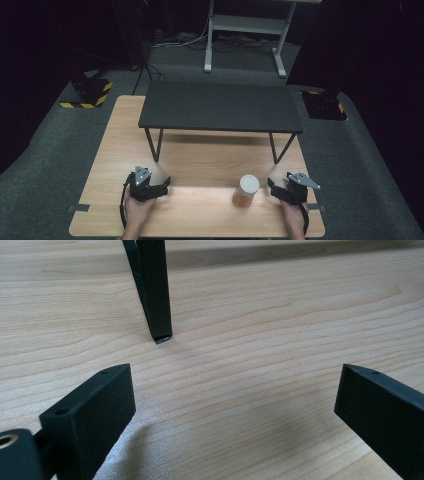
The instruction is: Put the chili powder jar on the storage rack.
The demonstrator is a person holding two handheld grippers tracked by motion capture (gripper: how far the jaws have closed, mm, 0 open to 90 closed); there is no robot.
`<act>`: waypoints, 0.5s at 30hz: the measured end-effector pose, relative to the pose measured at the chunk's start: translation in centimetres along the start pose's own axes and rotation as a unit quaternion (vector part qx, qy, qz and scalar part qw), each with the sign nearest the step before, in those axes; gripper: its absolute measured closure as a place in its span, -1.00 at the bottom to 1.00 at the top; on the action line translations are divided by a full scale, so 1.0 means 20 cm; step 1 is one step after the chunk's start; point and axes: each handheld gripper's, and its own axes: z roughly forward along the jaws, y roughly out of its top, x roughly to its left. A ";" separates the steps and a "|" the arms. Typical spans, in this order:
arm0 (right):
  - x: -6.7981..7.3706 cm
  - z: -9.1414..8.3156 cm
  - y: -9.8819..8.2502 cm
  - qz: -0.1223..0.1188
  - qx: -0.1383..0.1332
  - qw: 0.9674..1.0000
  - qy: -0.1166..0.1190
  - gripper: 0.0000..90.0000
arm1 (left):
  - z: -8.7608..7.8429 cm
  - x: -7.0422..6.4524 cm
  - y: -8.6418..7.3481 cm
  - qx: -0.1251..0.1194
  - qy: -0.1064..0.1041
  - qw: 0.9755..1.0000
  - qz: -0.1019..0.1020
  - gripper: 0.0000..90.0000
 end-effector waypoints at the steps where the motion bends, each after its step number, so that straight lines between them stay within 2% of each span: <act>1: 0.00 0.00 0.00 0.000 0.002 1.000 0.000 -0.72 | 0.00 0.00 0.00 -0.002 0.001 1.000 -0.002 -0.93; 5: 0.00 0.00 0.00 -0.005 -0.001 1.000 0.000 -0.72 | 0.00 0.00 0.00 -0.001 0.001 1.000 0.001 -0.93; 10: 0.01 -0.01 -0.02 0.002 -0.012 1.000 -0.006 -0.73 | 0.00 0.00 0.00 0.000 0.000 1.000 0.001 -0.93; 13: 0.01 -0.01 -0.02 0.006 -0.011 1.000 -0.008 -0.74 | 0.00 0.00 0.00 0.001 0.000 1.000 0.001 -0.93; 15: 0.01 -0.01 -0.02 0.000 -0.009 1.000 -0.008 -0.74 | 0.00 0.00 0.00 0.000 0.000 1.000 0.000 -0.93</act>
